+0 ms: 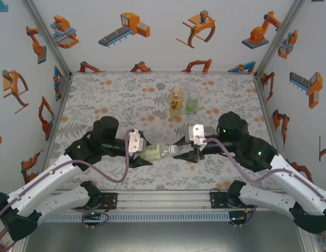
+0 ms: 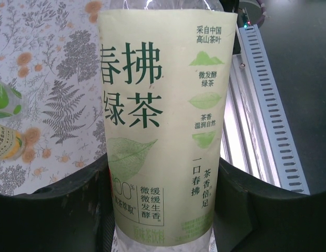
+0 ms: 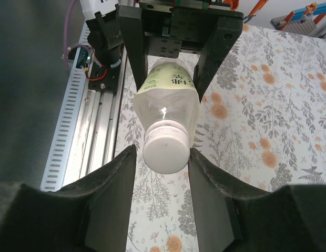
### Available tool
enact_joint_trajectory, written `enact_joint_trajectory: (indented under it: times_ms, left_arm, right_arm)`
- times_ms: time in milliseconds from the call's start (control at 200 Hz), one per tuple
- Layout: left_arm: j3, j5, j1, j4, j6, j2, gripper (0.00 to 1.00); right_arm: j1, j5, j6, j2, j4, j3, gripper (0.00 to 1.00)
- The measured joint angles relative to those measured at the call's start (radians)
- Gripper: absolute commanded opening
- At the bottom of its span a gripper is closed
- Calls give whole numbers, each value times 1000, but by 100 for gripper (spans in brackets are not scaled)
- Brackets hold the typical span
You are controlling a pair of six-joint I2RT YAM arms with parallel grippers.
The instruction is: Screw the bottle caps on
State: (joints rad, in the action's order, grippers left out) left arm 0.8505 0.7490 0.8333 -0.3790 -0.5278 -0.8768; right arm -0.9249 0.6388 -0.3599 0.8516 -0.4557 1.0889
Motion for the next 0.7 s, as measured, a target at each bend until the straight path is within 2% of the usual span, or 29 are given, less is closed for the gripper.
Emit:
enact_joint_trajectory:
  times_ms: [100,215,406,546,701]
  left_arm:
    - [0,-1,0,0,2,-2,0]
    - [0,-8,4,1,4,-2,0]
    - [0,-28,4,0,4,-2,0]
    - [0,-71,3,-4,5,-2,0]
    - [0,-146,-2,-6,6,-3,0]
  right_arm:
    - [0,-4,16,-5,11,-3,38]
    - [0,-16,48,-13,27,-14,26]
    - [0,-55,171,-27,80,-50,21]
    - [0,-138,376,-34,143,-95,11]
    - [-2,-300,737,-28,196,-134,1]
